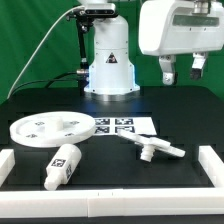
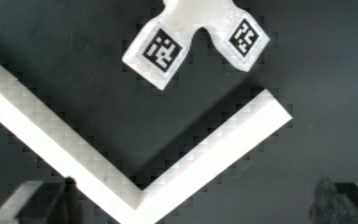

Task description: Assemble round table

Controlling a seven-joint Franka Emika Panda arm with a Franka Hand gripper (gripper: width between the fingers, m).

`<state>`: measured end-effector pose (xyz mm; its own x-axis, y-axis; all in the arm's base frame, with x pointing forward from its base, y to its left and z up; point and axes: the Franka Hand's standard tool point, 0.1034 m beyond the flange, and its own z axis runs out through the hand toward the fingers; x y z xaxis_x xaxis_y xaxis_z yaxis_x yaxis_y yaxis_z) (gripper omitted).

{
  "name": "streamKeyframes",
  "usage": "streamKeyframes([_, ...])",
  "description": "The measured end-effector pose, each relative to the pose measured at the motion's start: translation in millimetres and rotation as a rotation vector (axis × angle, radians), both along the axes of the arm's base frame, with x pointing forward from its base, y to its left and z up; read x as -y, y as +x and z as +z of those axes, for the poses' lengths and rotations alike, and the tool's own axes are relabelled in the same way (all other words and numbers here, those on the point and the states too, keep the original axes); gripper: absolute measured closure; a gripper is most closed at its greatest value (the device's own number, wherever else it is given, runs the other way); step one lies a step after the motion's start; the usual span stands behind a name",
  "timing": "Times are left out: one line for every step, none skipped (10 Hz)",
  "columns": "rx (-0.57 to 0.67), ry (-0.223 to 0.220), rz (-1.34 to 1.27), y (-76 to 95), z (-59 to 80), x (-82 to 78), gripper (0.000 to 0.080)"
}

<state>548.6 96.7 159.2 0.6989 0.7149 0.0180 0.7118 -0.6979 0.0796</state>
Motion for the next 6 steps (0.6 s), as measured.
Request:
streamKeyframes([-0.001, 0.000, 0.000, -0.1, -0.3, 0.0, 0.0150])
streamKeyframes([-0.001, 0.000, 0.000, -0.2, -0.5, 0.0, 0.0150])
streamKeyframes([-0.001, 0.000, 0.000, -0.2, -0.7, 0.0, 0.0150])
streamKeyframes([-0.001, 0.000, -0.001, -0.2, -0.7, 0.4, 0.0150])
streamKeyframes([-0.005, 0.000, -0.010, -4.3, -0.2, 6.3, 0.0150])
streamKeyframes([-0.013, -0.007, 0.006, -11.0, 0.4, 20.5, 0.0150])
